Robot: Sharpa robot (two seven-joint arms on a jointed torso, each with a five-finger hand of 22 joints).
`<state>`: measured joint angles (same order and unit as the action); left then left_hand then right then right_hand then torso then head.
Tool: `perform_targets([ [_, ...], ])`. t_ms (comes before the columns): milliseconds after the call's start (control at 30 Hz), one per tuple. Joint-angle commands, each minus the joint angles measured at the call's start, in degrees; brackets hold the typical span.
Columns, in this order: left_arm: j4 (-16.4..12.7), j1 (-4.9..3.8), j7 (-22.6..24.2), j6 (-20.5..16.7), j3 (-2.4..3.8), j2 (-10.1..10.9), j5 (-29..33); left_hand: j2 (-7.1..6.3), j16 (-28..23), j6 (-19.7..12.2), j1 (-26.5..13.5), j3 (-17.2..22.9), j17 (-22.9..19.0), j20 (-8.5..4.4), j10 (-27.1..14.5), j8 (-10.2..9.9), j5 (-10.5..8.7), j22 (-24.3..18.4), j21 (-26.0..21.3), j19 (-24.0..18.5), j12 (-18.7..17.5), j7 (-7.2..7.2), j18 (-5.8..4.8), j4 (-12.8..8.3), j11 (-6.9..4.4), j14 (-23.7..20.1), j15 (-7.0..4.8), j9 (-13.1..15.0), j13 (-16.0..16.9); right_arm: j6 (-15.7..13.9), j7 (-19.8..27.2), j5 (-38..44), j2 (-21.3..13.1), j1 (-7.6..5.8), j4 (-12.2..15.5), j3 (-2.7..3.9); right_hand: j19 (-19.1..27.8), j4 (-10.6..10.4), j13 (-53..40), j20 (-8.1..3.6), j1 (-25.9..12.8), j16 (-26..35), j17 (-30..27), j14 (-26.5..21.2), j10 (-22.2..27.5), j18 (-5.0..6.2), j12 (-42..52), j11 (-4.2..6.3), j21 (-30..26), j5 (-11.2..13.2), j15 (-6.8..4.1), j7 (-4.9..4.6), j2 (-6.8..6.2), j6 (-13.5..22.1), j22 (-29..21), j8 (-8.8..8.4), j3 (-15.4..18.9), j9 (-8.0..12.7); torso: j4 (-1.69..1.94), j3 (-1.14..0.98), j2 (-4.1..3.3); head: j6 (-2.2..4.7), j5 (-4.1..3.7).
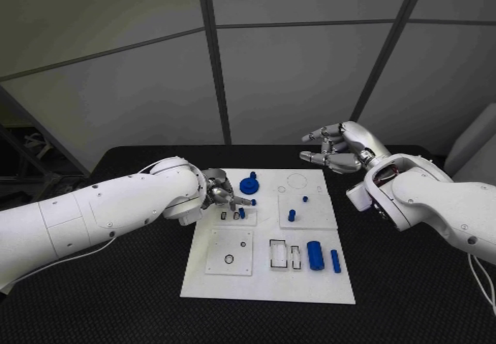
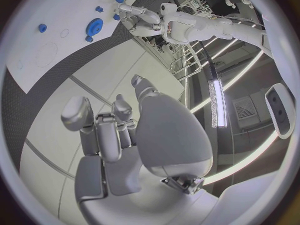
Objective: Assemble the parts on the task board
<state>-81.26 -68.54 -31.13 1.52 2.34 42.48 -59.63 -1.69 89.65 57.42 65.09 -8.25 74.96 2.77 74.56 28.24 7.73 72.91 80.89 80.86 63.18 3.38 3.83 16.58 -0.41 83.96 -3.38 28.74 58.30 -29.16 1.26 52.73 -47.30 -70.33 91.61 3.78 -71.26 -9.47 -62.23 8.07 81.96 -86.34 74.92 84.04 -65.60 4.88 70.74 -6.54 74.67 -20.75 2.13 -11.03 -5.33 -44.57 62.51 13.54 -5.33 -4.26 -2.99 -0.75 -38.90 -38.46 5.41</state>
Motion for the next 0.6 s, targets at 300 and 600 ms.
perform_targets([
  [300, 0.4, -0.25, -0.5, 2.6, 0.04, -0.7, -0.8, 0.85, 0.3, -0.6, 1.1, -0.5, 15.0, -0.22, 0.0, 0.8, -0.04, 0.2, 0.4, 0.4, 0.2, -0.13, -0.27, -0.3, -0.28, 6.0, -0.48, 1.0, 0.0, -0.2, -0.3, 0.1, 0.3, -0.11, -0.3, 0.05, 0.2, -0.1, 0.1, -0.09, -0.4, 0.2, 7.1, 3.8, 0.1, 0.99, -0.4, 0.48, -0.2, -0.2, -0.42, 0.04, 0.09, -0.4, -0.1, 0.24, 0.3, 0.0, 0.07, 0.0, 0.06, -0.37, -0.09],
  [600, 1.4, -0.29, -0.4, 3.5, 0.01, -1.3, -0.8, 1.41, 0.3, -0.9, 2.1, -0.5, 15.0, -0.27, 0.0, 1.3, 0.3, 0.4, 0.5, 0.4, 0.4, -0.22, -0.3, -0.4, -0.36, 6.0, -0.55, 1.9, 0.1, -0.1, -0.4, 0.1, 0.4, -0.11, -0.4, 0.04, 0.2, -0.1, 0.1, -0.09, -0.4, 0.2, 7.1, 3.8, 0.1, 0.99, -0.4, 0.48, -0.2, -0.2, -0.42, 0.04, 0.09, -0.4, -0.1, 0.24, 0.3, 0.0, -0.01, -0.04, 0.08, -0.45, -0.09],
])
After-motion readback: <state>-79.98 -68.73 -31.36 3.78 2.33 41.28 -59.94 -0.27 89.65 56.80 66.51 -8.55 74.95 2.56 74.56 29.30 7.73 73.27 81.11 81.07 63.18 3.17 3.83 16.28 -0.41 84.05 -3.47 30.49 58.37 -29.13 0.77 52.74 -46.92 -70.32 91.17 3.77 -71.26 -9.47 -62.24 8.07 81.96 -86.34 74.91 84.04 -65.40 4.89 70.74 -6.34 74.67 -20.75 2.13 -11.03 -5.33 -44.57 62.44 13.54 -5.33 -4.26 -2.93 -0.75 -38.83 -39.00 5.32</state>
